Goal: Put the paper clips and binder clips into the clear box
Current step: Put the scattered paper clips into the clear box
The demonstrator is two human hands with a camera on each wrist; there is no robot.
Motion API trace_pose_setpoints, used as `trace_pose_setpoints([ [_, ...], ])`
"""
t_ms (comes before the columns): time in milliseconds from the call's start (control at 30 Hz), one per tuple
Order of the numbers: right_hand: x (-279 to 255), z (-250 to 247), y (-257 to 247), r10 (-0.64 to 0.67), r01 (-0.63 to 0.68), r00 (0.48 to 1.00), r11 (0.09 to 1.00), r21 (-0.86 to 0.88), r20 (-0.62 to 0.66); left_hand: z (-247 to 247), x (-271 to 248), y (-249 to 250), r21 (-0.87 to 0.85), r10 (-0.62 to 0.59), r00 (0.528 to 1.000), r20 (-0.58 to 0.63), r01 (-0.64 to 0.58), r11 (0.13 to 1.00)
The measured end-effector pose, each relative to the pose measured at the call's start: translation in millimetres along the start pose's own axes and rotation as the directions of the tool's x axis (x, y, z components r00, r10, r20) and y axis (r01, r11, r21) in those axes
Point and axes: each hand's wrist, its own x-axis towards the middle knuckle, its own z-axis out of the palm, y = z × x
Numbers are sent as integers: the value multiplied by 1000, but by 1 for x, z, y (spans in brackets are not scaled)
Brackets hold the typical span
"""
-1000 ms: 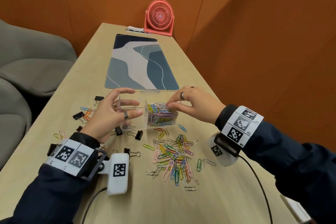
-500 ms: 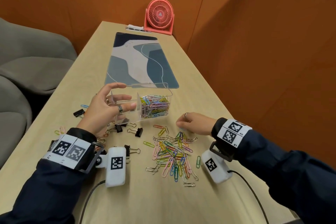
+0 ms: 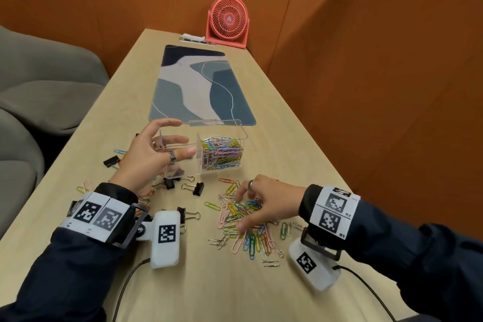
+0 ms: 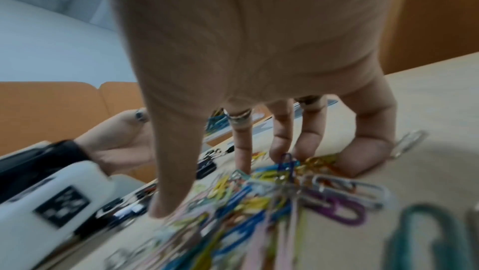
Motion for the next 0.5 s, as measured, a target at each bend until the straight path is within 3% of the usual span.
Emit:
trace_pose_setpoints([
  [500,6,1,3,-59,71,994,988,135,-91,3,-1,0,2,-7,1000,15,7,1000],
])
